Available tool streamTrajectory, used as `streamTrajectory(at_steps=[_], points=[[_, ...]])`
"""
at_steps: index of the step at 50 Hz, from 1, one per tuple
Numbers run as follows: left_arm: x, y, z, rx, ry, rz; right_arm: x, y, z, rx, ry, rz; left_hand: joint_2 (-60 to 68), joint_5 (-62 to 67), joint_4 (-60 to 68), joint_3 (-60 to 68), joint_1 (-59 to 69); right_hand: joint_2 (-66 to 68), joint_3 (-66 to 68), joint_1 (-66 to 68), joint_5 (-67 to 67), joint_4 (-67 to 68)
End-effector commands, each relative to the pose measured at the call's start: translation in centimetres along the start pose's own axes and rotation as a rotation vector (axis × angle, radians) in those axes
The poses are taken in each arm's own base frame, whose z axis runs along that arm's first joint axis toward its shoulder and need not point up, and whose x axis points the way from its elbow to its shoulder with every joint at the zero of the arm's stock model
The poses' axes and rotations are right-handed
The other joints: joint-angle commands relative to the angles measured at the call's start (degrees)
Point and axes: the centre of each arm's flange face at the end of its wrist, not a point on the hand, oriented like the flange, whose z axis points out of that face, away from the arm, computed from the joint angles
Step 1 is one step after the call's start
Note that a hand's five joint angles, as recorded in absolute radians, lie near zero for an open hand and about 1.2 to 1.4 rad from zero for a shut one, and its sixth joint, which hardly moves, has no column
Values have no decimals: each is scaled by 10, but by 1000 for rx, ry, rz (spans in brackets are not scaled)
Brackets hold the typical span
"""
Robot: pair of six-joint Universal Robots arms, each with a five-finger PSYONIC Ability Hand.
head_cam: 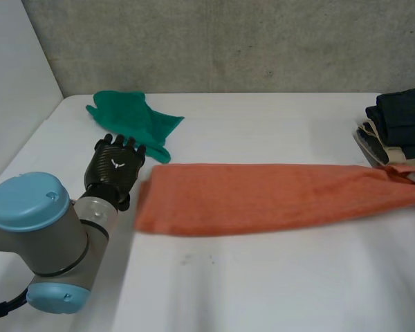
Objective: Fold the laundry.
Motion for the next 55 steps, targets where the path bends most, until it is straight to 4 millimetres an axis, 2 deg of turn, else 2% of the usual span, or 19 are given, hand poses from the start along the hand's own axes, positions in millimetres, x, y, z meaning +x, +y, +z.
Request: streamTrajectory(at_steps=[1,7,10,11,16,19,20,23,27,31,33,35,37,41,44,46,48,50,55], points=[[-1,0,-5,-7,4,1,11,1,-3,-8,26,-161,-17,-27,-17,-20,-11,125,121,242,150,119],[-8,-2,-4,-5,-17,-2,-35,-81,-35,230,-57,-177,-17,-27,-17,-20,-11,125,121,242,150,119],[-14,-4,-4,0,-34,-6,-57,-108,-51,319,-107,-172,-17,-27,-17,-20,-11,125,121,242,150,119],[-19,-6,-4,4,-46,-9,-75,-131,-64,399,-142,-179,-17,-27,-17,-20,-11,125,121,242,150,119],[-35,-14,-7,28,-93,-34,-149,-205,-124,711,-269,-226,-17,-27,-17,-20,-11,125,121,242,150,119],[-45,-21,-11,50,-122,-70,-186,-224,-146,835,-332,-244,-17,-27,-17,-20,-11,125,121,242,150,119],[-51,-24,-13,61,-137,-96,-209,-235,-159,915,-379,-249,-17,-27,-16,-20,-10,125,121,242,150,119],[-55,-26,-14,70,-146,-127,-253,-242,-181,1040,-500,-265,-16,-27,-16,-20,-10,125,121,242,150,119],[-55,-25,-17,67,-142,-162,-302,-233,-200,1139,-668,-295,-16,-27,-16,-20,-10,125,121,242,150,119],[-53,-22,-17,60,-137,-163,-333,-218,-208,1151,-769,-314,-17,-27,-17,-20,-11,125,121,242,150,119],[-52,-22,-17,59,-135,-163,-340,-212,-205,1135,-780,-316,-17,-27,-17,-20,-11,125,121,242,150,119],[-52,-23,-16,65,-131,-163,-342,-210,-204,1117,-783,-313,-17,-27,-17,-20,-11,-281,-285,-164,-256,-287],[-52,-25,-16,70,-131,-163,-336,-214,-205,1111,-767,-304,-17,-27,-17,-20,-11,-575,-579,-458,-550,-581],[-53,-31,-13,94,-136,-164,-307,-228,-195,1024,-698,-188,-17,-27,-17,-20,-11,-575,-579,-458,-550,-581],[-51,-42,-11,131,-128,-167,-267,-235,-179,886,-644,28,-17,-27,-17,-20,-11,-575,-579,-458,-550,-581],[-40,-52,-11,163,-97,-169,-233,-244,-182,821,-608,203,-17,-27,-17,-20,-11,-575,-579,-458,-550,-581],[-30,-57,-11,177,-67,-177,-215,-243,-183,775,-596,298,-16,-27,-16,-20,-10,-575,-579,-458,-550,-581],[-13,-65,-10,198,-19,-193,-200,-232,-178,682,-596,380,-15,-25,-15,-18,-8,-575,-579,-458,-550,-581],[15,-68,-4,207,56,-204,-195,-192,-163,468,-616,379,-13,-24,-13,-16,-7,-575,-579,-458,-550,-581]])
